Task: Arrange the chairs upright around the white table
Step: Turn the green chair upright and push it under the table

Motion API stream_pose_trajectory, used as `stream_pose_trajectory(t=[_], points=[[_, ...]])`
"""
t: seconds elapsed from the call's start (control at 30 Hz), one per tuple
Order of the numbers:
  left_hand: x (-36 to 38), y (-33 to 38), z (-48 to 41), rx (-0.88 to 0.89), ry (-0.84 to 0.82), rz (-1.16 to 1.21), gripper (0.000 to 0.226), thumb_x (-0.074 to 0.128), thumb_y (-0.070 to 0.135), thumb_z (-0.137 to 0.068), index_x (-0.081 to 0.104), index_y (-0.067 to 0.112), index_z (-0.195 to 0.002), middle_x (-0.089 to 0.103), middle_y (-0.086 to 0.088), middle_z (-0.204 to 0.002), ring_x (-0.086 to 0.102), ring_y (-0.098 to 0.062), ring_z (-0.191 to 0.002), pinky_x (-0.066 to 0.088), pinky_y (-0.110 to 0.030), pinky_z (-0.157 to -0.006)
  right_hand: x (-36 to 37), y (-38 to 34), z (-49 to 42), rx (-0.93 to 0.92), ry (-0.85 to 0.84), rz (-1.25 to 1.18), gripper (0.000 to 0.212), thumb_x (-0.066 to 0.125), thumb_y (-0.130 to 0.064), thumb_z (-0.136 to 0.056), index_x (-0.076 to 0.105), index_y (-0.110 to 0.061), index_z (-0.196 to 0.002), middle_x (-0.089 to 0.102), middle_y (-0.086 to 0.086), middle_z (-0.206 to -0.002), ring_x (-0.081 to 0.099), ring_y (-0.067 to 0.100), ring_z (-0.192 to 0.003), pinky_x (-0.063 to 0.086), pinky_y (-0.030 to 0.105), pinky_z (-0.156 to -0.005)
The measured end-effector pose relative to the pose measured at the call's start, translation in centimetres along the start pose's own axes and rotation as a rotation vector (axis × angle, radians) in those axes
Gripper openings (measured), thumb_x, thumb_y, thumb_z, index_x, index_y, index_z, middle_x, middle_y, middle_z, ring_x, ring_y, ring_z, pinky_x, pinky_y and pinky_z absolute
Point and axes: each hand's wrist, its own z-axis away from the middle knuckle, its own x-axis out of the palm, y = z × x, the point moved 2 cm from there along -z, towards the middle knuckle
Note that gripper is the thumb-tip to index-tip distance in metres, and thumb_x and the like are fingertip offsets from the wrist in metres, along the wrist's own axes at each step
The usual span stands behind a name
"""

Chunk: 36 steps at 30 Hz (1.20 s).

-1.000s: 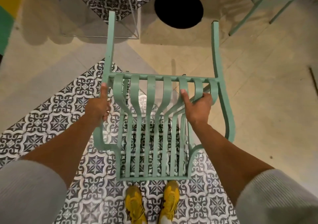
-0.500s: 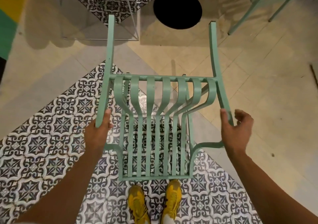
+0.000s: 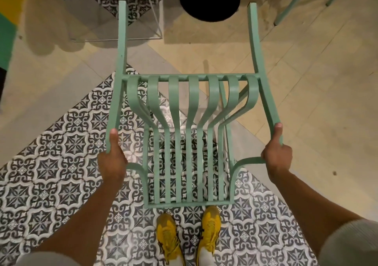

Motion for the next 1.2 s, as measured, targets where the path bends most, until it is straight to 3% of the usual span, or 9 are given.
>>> stream_pose_trajectory(t=[0.1, 0.23, 0.43, 0.57, 0.73, 0.9, 1.03, 1.13, 1.2], points=[[-0.3, 2.6, 0.1, -0.037, 0.030, -0.013, 0.107, 0.050, 0.108, -0.063, 0.067, 0.009, -0.099, 0.066, -0.015, -0.089, 0.063, -0.034, -0.079, 0.055, -0.047, -0.072, -0.5, -2.2, 0.8, 0.002, 0.024, -0.019, 0.131, 0.019, -0.121, -0.051, 0.069, -0.008, -0.094, 0.072, 0.016, -0.094, 0.070, 0.032, -0.080, 0.048, 0.034, -0.058], [-1.6, 6.9, 0.8, -0.080, 0.062, -0.079, 0.137, 0.040, 0.117, -0.048, 0.068, -0.001, -0.113, 0.072, -0.025, -0.105, 0.073, -0.043, -0.093, 0.062, -0.055, -0.085, -2.3, -5.0, 2.5, 0.016, 0.096, -0.015, 0.117, 0.021, -0.123, -0.047, 0.059, -0.018, -0.082, 0.068, 0.010, -0.088, 0.069, 0.031, -0.076, 0.049, 0.033, -0.056], [-3.8, 12.3, 3.7, -0.003, 0.071, -0.150, 0.117, 0.040, 0.118, -0.044, 0.063, 0.009, -0.081, 0.066, -0.012, -0.078, 0.062, -0.029, -0.063, 0.058, -0.046, -0.063, -6.0, -8.4, 4.8, -0.006, 0.120, 0.061, 0.126, 0.024, -0.120, -0.058, 0.065, -0.009, -0.101, 0.060, 0.006, -0.084, 0.068, 0.032, -0.074, 0.066, 0.051, -0.076], [-5.7, 15.5, 6.0, -0.009, 0.057, -0.196, 0.121, 0.041, 0.113, -0.055, 0.070, 0.002, -0.093, 0.073, -0.016, -0.088, 0.067, -0.031, -0.069, 0.052, -0.039, -0.057, -8.8, -10.6, 6.5, -0.044, 0.107, 0.163, 0.121, 0.023, -0.114, -0.067, 0.067, -0.006, -0.101, 0.069, 0.014, -0.088, 0.073, 0.038, -0.080, 0.067, 0.055, -0.084], [-7.6, 18.8, 8.0, -0.008, 0.011, -0.274, 0.118, 0.043, 0.107, -0.063, 0.073, -0.001, -0.099, 0.076, -0.020, -0.093, 0.075, -0.037, -0.079, 0.055, -0.041, -0.061, -11.8, -12.6, 8.1, -0.049, 0.117, 0.253, 0.122, 0.025, -0.110, -0.068, 0.074, -0.002, -0.100, 0.075, 0.019, -0.093, 0.075, 0.043, -0.079, 0.066, 0.051, -0.086], [-8.4, 19.9, 7.4, -0.060, -0.026, -0.295, 0.115, 0.051, 0.104, -0.058, 0.074, 0.001, -0.105, 0.077, -0.018, -0.097, 0.077, -0.037, -0.084, 0.060, -0.043, -0.070, -12.4, -14.5, 8.8, -0.061, 0.112, 0.284, 0.105, 0.036, -0.104, -0.077, 0.072, -0.006, -0.096, 0.075, 0.015, -0.088, 0.076, 0.038, -0.071, 0.067, 0.046, -0.077], [-8.1, 20.4, 6.6, -0.052, -0.048, -0.264, 0.093, 0.057, 0.097, -0.067, 0.068, 0.008, -0.092, 0.067, -0.010, -0.073, 0.064, -0.028, -0.058, 0.057, -0.039, -0.063, -12.5, -15.2, 8.9, -0.102, 0.067, 0.192, 0.092, 0.047, -0.097, -0.086, 0.073, -0.009, -0.091, 0.077, 0.010, -0.079, 0.076, 0.029, -0.064, 0.057, 0.034, -0.058], [-7.7, 20.9, 5.9, -0.051, -0.104, -0.239, 0.081, 0.061, 0.090, -0.074, 0.065, 0.011, -0.092, 0.059, -0.006, -0.067, 0.053, -0.023, -0.050, 0.052, -0.034, -0.056, -12.9, -14.1, 9.4, -0.209, -0.005, 0.019, 0.076, 0.056, -0.092, -0.088, 0.077, -0.018, -0.084, 0.080, 0.001, -0.077, 0.079, 0.020, -0.065, 0.065, 0.038, -0.081], [-7.6, 21.0, 5.6, -0.045, -0.120, -0.231, 0.078, 0.061, 0.088, -0.077, 0.066, 0.012, -0.096, 0.056, -0.006, -0.067, 0.050, -0.023, -0.047, 0.051, -0.034, -0.054, -13.4, -11.6, 10.4, -0.233, -0.050, -0.072, 0.080, 0.057, -0.095, -0.084, 0.080, -0.018, -0.085, 0.080, 0.000, -0.073, 0.080, 0.017, -0.069, 0.063, 0.036, -0.081]])
